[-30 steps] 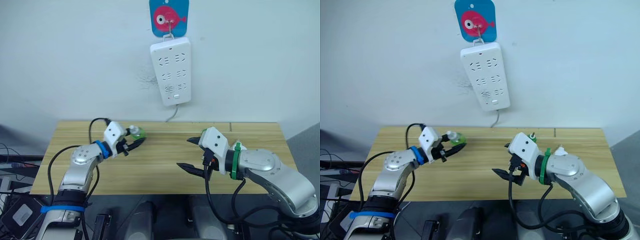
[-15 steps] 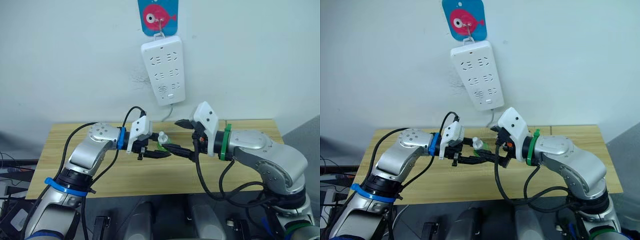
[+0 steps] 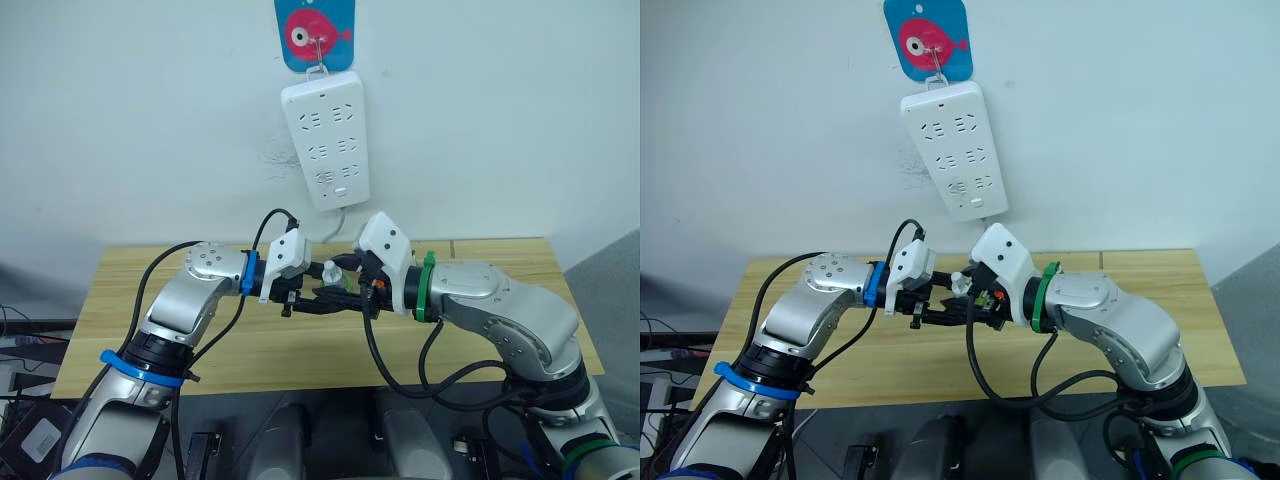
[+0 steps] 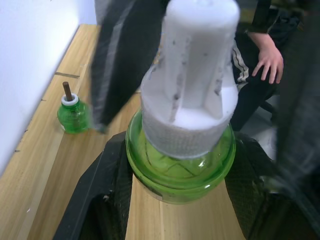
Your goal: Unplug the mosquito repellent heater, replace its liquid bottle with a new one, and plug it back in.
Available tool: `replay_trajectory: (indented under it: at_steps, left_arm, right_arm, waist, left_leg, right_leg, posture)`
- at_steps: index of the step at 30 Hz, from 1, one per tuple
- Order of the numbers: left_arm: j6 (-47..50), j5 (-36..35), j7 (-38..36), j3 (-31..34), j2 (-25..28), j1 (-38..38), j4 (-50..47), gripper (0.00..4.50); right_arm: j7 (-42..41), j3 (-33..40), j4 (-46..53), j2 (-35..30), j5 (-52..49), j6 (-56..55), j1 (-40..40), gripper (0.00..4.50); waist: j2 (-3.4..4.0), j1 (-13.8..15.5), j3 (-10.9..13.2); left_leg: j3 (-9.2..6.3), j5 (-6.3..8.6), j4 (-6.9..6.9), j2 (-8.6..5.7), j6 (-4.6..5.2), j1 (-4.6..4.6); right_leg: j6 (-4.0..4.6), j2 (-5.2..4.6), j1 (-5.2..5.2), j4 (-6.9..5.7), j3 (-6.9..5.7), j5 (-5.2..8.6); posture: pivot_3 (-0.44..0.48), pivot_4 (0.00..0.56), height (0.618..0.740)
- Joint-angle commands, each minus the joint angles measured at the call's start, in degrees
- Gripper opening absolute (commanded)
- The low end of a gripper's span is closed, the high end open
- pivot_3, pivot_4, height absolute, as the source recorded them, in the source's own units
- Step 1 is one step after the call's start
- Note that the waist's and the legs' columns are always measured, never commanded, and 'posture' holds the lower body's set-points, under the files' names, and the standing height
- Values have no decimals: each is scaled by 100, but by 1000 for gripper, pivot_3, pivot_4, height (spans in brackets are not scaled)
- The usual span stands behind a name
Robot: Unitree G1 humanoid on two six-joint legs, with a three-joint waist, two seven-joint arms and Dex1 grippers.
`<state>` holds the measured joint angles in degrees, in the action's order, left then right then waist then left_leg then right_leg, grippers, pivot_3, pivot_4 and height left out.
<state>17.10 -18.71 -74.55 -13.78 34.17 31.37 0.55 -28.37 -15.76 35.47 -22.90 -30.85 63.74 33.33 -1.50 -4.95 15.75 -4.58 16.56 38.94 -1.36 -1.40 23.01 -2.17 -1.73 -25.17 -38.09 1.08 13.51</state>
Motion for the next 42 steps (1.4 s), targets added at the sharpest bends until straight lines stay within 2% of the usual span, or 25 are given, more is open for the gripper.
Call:
replay_trajectory:
  at_steps: [1,2,10,16,17,18,28,34,37,41,42]
  left_arm:
    - [-60,-123,2,164,-51,17,-67,2220]
    - [-46,-153,30,193,-71,5,-65,2220]
    - [-41,-507,207,640,-330,75,52,2220]
    - [-236,-303,118,655,-101,-31,455,4224]
    - [-126,-367,135,671,-116,-47,445,4490]
    - [-51,-419,147,685,-132,-56,430,4500]
    - [1269,-1221,731,920,-598,188,-167,4500]
    - [939,-972,507,664,-632,227,-42,4500]
    - [771,-924,509,655,-733,264,79,3889]
    - [619,-870,480,647,-824,316,177,2534]
    - [590,-860,458,632,-825,318,185,2333]
  right_arm:
    - [-145,-22,184,-45,-40,-256,0,1244]
    - [-172,-25,187,-56,-39,-304,-15,1030]
    - [-291,136,113,-191,-15,-659,-77,1033]
    - [-312,769,81,-157,-327,-715,-51,1033]
    - [-275,878,61,-123,-390,-684,-33,1033]
    - [-244,948,48,-102,-433,-662,-21,1033]
    - [-71,1101,62,-66,-611,-540,-23,1033]
    - [-11,1060,86,-56,-658,-526,5,1033]
    - [14,1051,102,-66,-703,-515,11,1033]
    - [47,1037,126,-81,-752,-505,-2,1033]
    - [57,1033,129,-83,-762,-504,-5,1033]
  waist:
    - [0,0,-1]
    - [0,0,-6]
    - [1,1,-23]
    - [5,0,-94]
    - [2,-2,-117]
    - [4,-2,-134]
    - [2,-8,-250]
    - [4,-16,-319]
    - [10,-20,-359]
    - [9,-24,-363]
    - [9,-24,-364]
  left_leg:
    - [0,0,0,0,0,0]
    - [0,0,1,0,0,0]
    - [4,-2,6,0,-3,0]
    - [9,-12,6,2,-19,-3]
    - [9,-12,6,2,-18,-3]
    - [8,-12,6,2,-18,-3]
    - [13,-10,12,0,-13,-17]
    - [11,-29,14,4,-21,-32]
    - [8,-30,13,5,-21,-33]
    - [8,-30,13,4,-21,-32]
    - [8,-30,13,4,-21,-32]
  right_leg:
    - [0,0,0,-1,0,0]
    - [0,0,0,-1,1,0]
    - [4,0,0,-7,1,-3]
    - [9,1,-4,-14,1,-6]
    - [9,0,-4,-15,1,-6]
    - [9,1,-3,-15,-1,-6]
    - [9,0,-7,-59,6,-6]
    - [27,12,-5,-86,6,-17]
    - [29,17,-2,-87,5,-18]
    - [29,17,-2,-86,6,-18]
    - [29,17,-3,-86,6,-18]
  posture:
    - [-152,202,740]
    - [-153,195,740]
    - [-154,178,740]
    - [-159,161,740]
    - [-160,158,740]
    - [-160,158,740]
    - [-160,142,740]
    - [-162,138,740]
    - [-164,137,740]
    - [-164,137,740]
    - [-164,137,740]
